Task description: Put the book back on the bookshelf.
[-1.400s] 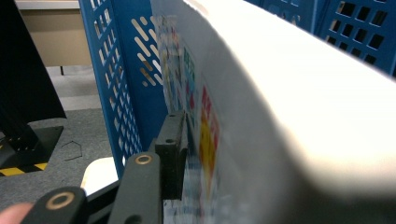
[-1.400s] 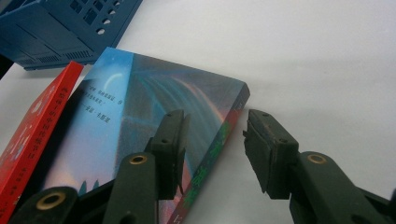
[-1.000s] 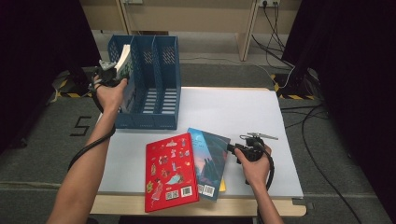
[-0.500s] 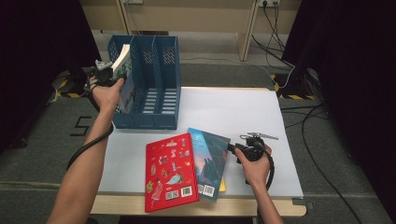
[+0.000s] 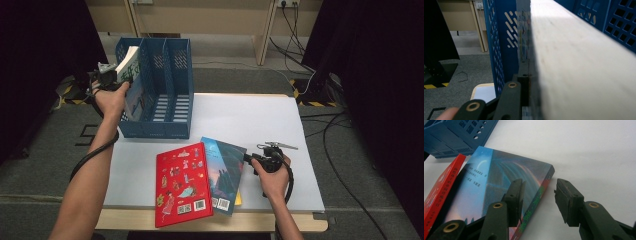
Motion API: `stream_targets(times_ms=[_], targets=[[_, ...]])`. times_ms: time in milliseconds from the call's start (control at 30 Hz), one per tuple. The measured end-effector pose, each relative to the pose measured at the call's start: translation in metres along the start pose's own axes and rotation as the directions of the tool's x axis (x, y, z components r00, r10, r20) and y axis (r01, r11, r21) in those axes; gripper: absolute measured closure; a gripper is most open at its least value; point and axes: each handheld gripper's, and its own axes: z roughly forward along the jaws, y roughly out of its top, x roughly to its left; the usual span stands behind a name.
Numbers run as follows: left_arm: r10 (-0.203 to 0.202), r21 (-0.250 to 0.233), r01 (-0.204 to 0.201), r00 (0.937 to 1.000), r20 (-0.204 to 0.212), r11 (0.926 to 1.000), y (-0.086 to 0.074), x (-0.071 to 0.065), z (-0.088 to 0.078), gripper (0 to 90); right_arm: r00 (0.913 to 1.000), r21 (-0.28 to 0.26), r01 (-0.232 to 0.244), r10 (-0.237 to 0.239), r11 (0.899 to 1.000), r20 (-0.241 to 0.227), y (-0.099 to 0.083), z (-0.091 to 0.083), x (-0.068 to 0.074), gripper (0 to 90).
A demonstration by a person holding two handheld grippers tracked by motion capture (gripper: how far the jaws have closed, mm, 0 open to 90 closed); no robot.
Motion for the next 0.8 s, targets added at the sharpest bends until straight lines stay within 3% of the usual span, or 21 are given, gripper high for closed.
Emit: stream_targets(times_ms=[333,800], targets=[[0.005,-0.042,-0.005,1.0,-0.006,0.9991,0.01,0.002,0.004,73.7,1.0,-0.002,0.003,-0.003,1.0,-0.001,0.001,0.0,-0.001,57.8],[0.0,-0.073,-0.001,1.0,-0.004,0.9973,0.014,-0.002,0.03,73.6,1.0,-0.013,-0.004,0.004,1.0,0.0,0.002,-0.002,-0.003,58.0]])
